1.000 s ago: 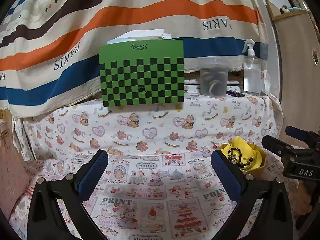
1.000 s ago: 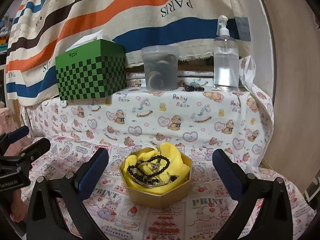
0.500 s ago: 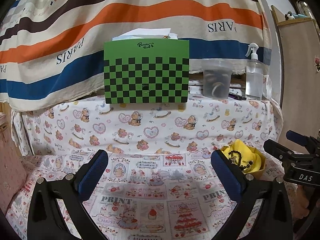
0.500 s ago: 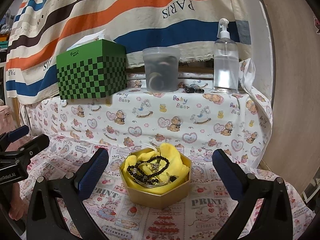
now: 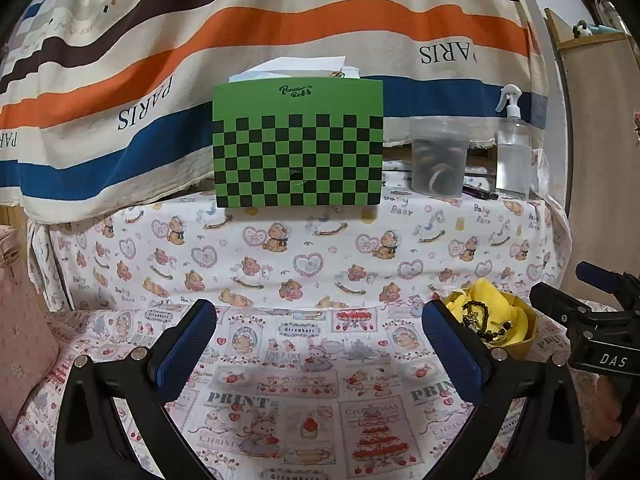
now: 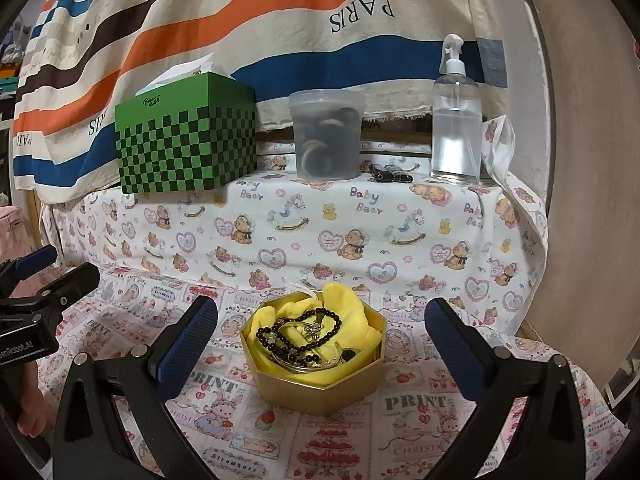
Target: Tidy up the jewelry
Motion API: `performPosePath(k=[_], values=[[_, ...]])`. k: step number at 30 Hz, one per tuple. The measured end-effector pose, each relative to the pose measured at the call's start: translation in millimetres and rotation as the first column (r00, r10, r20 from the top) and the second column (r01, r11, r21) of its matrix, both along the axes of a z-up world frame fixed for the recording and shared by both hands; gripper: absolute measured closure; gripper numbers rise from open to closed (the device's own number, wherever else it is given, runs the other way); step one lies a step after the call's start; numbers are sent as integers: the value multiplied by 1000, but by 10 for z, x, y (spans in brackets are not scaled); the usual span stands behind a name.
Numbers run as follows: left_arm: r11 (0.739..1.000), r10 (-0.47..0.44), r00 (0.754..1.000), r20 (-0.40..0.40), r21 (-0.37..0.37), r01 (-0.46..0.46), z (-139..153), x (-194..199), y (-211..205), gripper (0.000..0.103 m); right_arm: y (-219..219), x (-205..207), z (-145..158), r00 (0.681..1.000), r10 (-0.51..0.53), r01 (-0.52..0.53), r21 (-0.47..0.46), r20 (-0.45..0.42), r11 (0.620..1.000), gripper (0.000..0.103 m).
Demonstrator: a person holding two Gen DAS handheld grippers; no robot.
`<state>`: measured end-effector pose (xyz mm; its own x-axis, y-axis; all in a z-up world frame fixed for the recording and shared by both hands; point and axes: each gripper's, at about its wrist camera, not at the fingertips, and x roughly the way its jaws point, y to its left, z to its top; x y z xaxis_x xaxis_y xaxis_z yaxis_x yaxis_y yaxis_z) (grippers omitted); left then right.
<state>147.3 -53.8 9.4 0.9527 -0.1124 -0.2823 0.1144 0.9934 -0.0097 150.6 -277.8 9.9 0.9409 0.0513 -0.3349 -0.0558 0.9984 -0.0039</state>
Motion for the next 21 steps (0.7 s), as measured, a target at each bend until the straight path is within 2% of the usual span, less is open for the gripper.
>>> performPosePath(k=[21], values=[[1000,1,1000,-20,-2,-1,-13,42,10,0,-3,21,-6,1000,-5,5,5,-22,1000,0]])
